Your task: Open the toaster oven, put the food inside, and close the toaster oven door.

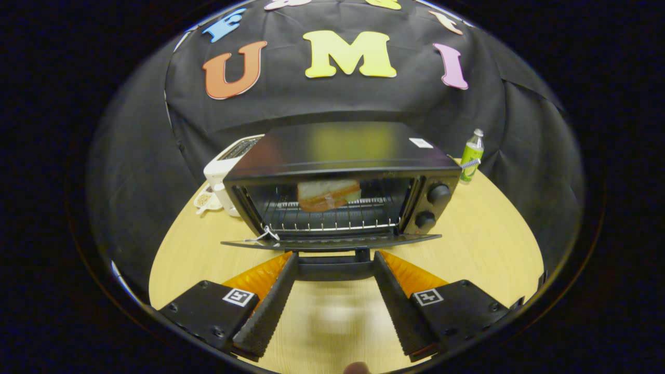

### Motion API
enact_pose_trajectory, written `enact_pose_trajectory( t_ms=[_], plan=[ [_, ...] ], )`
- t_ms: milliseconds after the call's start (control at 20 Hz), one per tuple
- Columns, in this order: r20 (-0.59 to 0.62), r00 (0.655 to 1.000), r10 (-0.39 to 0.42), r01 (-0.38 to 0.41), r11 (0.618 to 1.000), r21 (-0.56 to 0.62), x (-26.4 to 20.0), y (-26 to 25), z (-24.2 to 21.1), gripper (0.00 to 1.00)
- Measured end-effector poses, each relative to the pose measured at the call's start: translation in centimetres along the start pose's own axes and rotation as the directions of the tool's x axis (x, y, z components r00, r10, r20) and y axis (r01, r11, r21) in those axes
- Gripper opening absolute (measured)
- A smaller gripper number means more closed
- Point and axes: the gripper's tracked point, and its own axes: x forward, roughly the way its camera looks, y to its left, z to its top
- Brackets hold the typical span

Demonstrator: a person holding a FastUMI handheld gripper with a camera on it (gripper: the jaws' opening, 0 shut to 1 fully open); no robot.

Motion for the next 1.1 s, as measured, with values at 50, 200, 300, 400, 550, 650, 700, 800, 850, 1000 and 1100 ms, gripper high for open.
enact_pose_trajectory(
  t_ms=[50,200,300,400,550,650,700,800,850,1000,1100],
  plan=[
    [0.013,1.000,0.005,-0.005,1.000,0.006,0.4,-0.1,1.1,0.96],
    [0.037,0.999,0.021,-0.022,0.999,0.025,1.0,0.1,3.6,0.96],
    [0.083,0.996,0.021,-0.023,0.999,0.023,-0.2,-0.2,5.8,0.96],
    [0.137,0.990,0.021,-0.023,1.000,0.019,-1.8,-0.3,8.7,0.96],
    [0.258,0.966,0.028,-0.033,0.999,0.017,-6.1,-0.1,14.4,0.96],
    [0.348,0.937,0.027,-0.033,0.999,0.010,-9.5,0.0,18.0,0.96],
    [0.385,0.922,0.035,-0.041,0.999,0.008,-11.0,0.3,19.2,0.96],
    [0.443,0.896,0.041,-0.046,0.999,0.001,-14.1,0.5,21.3,0.96],
    [0.469,0.882,0.043,-0.045,0.999,-0.007,-15.6,0.5,22.1,0.97],
    [0.529,0.847,0.050,-0.048,0.999,-0.017,-20.3,1.1,23.4,0.97],
    [0.552,0.832,0.052,-0.052,0.999,-0.016,-23.3,1.3,23.2,0.97]
  ],
)
